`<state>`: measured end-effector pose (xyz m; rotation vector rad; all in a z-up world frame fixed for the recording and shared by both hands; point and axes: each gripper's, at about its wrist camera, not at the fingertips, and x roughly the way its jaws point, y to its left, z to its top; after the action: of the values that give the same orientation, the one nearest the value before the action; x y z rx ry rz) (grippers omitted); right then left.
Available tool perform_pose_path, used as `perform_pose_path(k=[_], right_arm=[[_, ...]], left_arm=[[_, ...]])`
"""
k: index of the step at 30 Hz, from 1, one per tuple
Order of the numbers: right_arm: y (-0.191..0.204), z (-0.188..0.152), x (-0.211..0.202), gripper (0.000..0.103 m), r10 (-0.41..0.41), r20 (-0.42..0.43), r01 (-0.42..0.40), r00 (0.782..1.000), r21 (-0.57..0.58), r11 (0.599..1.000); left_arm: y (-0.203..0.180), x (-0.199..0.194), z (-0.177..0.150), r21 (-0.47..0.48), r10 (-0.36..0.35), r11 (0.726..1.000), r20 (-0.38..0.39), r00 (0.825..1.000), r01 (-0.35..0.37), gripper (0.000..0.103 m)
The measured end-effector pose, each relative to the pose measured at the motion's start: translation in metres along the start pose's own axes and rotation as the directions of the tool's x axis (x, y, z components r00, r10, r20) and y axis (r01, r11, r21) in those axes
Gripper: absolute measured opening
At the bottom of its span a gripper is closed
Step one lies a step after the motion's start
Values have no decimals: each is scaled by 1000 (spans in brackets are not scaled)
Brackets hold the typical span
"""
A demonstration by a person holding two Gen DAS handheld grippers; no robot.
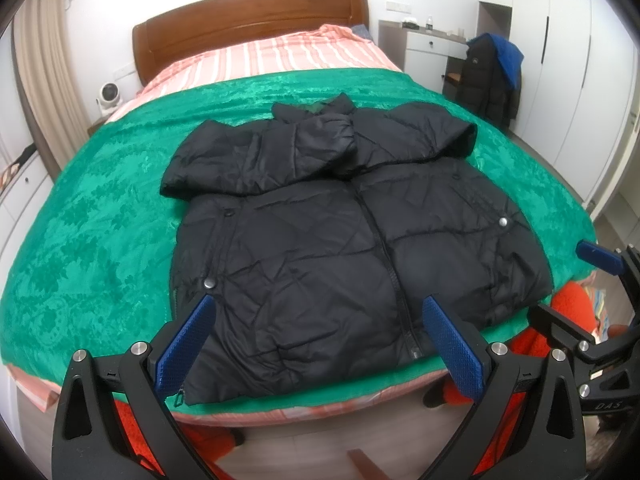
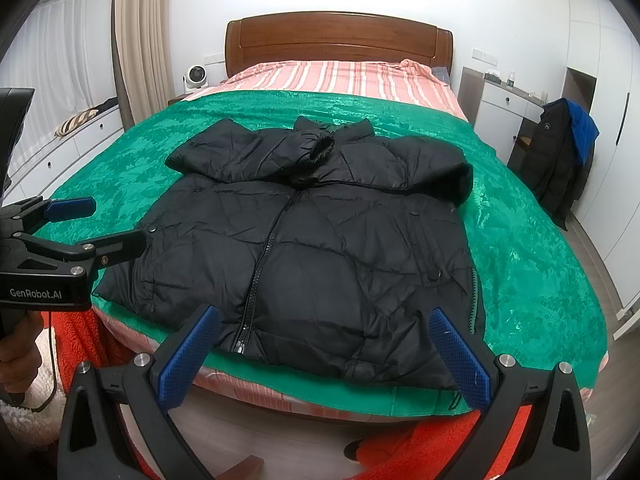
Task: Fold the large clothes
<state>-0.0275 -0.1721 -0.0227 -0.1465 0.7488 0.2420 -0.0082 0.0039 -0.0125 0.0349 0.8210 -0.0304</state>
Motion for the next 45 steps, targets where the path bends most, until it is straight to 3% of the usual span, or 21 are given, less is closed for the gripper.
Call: perform_pose_path(k=[27, 31, 38, 41, 45], right_arm=[[0, -1, 1, 103, 0, -2, 0, 1000, 3, 1000], [-3, -4, 2, 103, 4, -1, -4, 1000, 15, 1000], [-10, -8, 6, 103, 5, -9, -5, 1000, 46, 999], [-11, -9, 7, 103, 7, -5, -6, 1000, 49, 999], [-13, -11, 9, 103, 6, -17, -5, 1000, 57, 998]], left_arm=[[0, 4, -2, 2, 0, 1000, -7, 1000, 0, 103], [2, 10, 1, 32, 26, 999, -5, 1000, -26, 103], [63, 31, 55, -4, 58, 998, 59, 997, -58, 103], [76, 66, 90, 56, 67, 996, 47, 997, -70, 103], [54, 121, 126, 175, 13, 985, -8, 1000, -12, 103]])
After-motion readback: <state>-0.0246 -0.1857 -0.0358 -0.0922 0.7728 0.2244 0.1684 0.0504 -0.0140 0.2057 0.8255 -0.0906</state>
